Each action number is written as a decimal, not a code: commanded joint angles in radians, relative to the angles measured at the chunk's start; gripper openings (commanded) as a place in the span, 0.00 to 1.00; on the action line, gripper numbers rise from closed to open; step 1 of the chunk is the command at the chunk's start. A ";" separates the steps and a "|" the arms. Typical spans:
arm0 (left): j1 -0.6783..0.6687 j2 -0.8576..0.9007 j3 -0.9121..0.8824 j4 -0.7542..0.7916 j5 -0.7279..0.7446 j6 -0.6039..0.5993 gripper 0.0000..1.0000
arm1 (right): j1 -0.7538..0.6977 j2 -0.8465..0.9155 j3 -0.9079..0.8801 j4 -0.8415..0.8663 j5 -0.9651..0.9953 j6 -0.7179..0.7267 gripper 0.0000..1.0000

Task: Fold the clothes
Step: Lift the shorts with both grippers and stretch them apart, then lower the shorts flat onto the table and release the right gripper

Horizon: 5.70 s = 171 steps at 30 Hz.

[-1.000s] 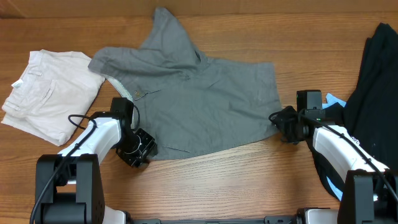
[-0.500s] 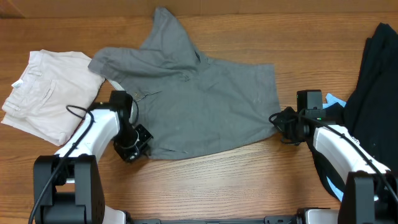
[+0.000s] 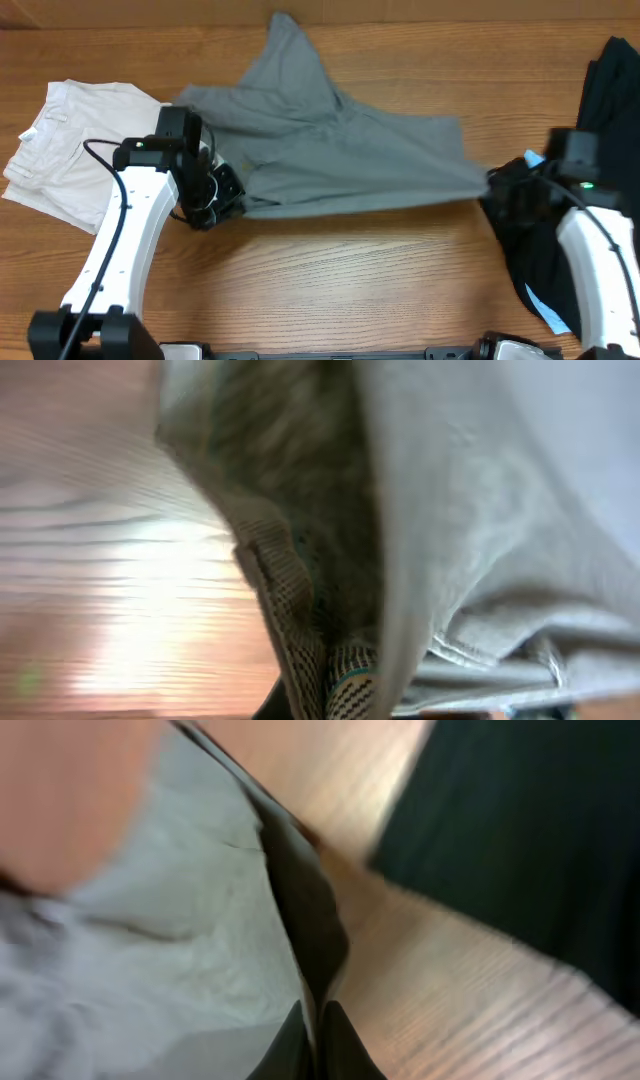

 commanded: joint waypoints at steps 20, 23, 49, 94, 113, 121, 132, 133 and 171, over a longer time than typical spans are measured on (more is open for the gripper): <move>0.175 -0.153 0.745 -0.431 -0.225 0.203 0.04 | -0.284 -0.036 0.615 -0.178 0.093 -0.274 0.04; 0.174 -0.150 0.745 -0.343 -0.181 0.203 0.04 | -0.285 -0.036 0.615 -0.147 0.039 -0.289 0.04; 0.170 -0.127 0.745 0.311 -0.079 0.222 0.04 | -0.286 -0.032 0.686 0.204 -0.027 -0.189 0.04; 0.149 0.238 0.750 0.166 0.024 0.305 0.04 | -0.246 0.280 0.793 -0.079 0.040 -0.282 0.04; 0.130 0.238 0.457 -0.488 -0.184 0.371 0.04 | -0.246 0.297 0.718 -0.637 0.269 -0.319 0.04; 0.119 0.126 0.075 -0.352 -0.181 0.327 0.04 | -0.246 0.296 0.422 -0.512 0.209 -0.296 0.04; 0.147 -0.214 -0.113 -0.336 -0.370 0.052 0.04 | -0.247 0.279 0.303 -0.449 0.201 -0.288 0.04; 0.154 -0.240 -0.114 -0.337 -0.387 0.013 0.04 | -0.247 0.272 0.303 -0.448 0.201 -0.288 0.04; 0.191 -0.355 -0.240 0.018 -0.292 -0.216 0.04 | 0.095 0.177 0.421 -0.536 -0.068 -0.401 0.26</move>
